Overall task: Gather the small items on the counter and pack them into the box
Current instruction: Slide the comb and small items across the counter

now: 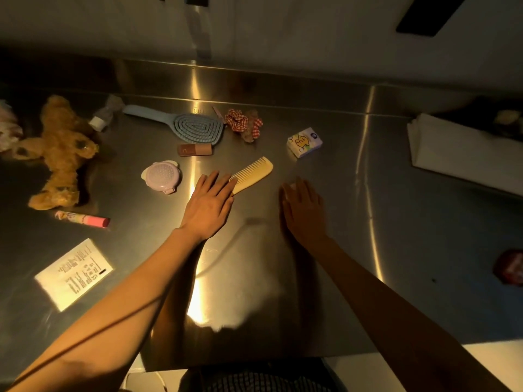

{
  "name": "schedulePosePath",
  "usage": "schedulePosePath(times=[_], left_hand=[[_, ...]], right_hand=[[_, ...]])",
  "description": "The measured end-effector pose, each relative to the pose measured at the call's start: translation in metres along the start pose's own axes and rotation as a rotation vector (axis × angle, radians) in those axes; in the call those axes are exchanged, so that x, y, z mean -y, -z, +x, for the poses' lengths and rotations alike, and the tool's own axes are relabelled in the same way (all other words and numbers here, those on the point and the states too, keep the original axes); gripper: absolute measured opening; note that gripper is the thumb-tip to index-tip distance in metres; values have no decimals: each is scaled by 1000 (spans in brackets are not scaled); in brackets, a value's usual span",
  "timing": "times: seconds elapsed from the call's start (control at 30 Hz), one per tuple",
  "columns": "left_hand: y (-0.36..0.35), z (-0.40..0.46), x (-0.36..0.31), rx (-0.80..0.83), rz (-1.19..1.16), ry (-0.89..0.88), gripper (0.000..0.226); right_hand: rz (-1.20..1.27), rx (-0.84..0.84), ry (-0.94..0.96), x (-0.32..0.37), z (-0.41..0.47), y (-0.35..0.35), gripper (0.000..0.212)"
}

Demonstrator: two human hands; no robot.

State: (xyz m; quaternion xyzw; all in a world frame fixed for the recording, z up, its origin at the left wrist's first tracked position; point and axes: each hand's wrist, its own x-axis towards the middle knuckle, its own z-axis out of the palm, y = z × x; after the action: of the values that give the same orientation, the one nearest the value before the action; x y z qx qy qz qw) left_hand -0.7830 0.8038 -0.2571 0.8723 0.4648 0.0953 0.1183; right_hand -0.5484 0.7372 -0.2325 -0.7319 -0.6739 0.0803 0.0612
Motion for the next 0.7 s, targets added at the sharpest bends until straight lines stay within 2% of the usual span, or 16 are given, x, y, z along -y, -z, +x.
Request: schedulePosePath(times=[0.57,0.7], left_hand=[[-27,10,-90,-41,-116,-33,46],[-37,16,-120,-42,-136,-38,46]], right_hand=[[17,-78,-102,-76,-55,8,41],[7,-78,-127,-104,-75,12,49]])
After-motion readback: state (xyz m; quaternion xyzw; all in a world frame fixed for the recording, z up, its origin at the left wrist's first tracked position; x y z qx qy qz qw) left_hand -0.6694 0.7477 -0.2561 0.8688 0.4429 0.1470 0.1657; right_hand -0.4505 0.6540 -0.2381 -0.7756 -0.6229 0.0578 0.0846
